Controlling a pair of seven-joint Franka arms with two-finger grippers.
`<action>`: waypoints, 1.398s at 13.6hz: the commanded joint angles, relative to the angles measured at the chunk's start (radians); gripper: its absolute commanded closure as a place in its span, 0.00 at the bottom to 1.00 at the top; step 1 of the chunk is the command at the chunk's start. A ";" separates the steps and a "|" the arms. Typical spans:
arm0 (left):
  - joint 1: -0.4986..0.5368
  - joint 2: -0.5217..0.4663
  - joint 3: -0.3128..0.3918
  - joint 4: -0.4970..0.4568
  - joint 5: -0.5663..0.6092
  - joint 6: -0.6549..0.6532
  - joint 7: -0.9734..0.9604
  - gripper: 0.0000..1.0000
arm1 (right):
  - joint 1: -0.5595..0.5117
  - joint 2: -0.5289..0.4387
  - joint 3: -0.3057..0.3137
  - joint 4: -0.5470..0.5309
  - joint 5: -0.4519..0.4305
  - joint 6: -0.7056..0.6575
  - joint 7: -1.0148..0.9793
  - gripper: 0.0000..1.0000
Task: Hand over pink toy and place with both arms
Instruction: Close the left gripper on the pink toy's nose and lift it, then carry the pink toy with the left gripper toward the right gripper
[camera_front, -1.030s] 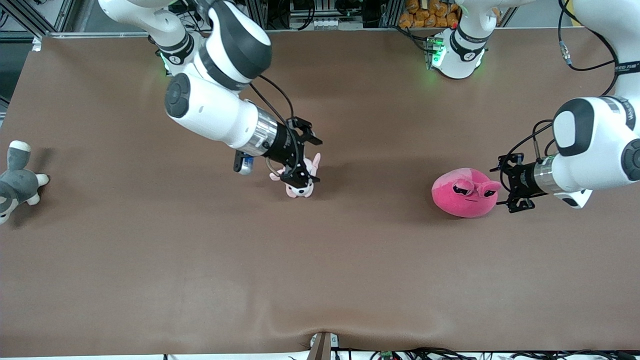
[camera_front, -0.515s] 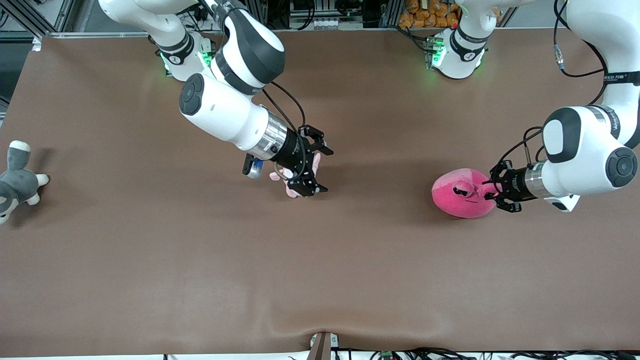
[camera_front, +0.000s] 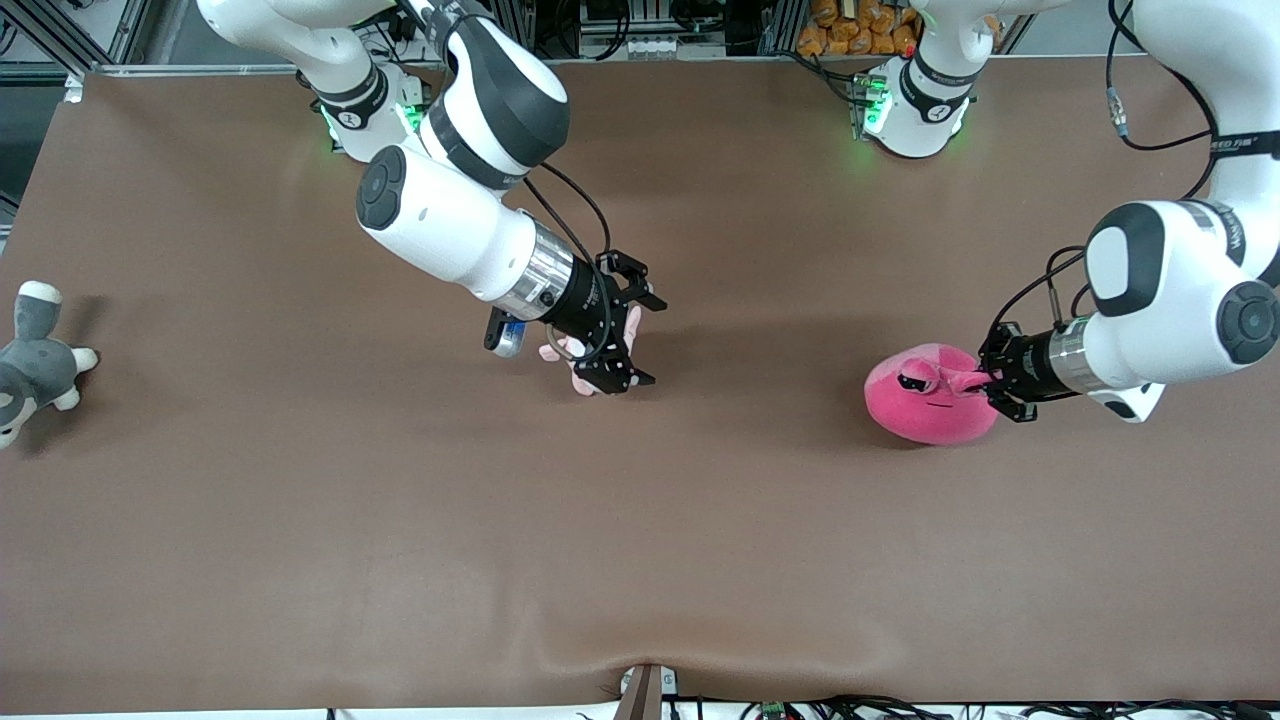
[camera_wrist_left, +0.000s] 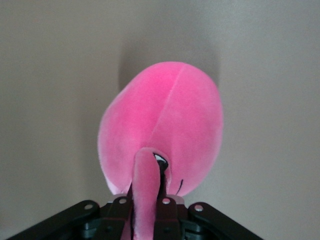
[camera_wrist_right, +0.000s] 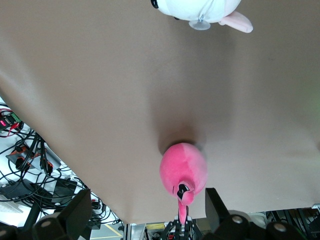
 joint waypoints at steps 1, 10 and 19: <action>0.005 -0.055 -0.006 0.026 -0.023 -0.080 0.000 1.00 | 0.005 0.008 -0.006 0.018 0.022 -0.001 0.014 0.00; -0.001 -0.219 -0.070 0.053 -0.175 -0.195 -0.102 1.00 | -0.002 0.006 -0.006 0.018 0.037 -0.004 0.014 0.00; -0.011 -0.190 -0.345 0.213 -0.177 -0.208 -0.449 1.00 | -0.008 -0.003 -0.009 0.019 0.036 -0.073 0.015 0.00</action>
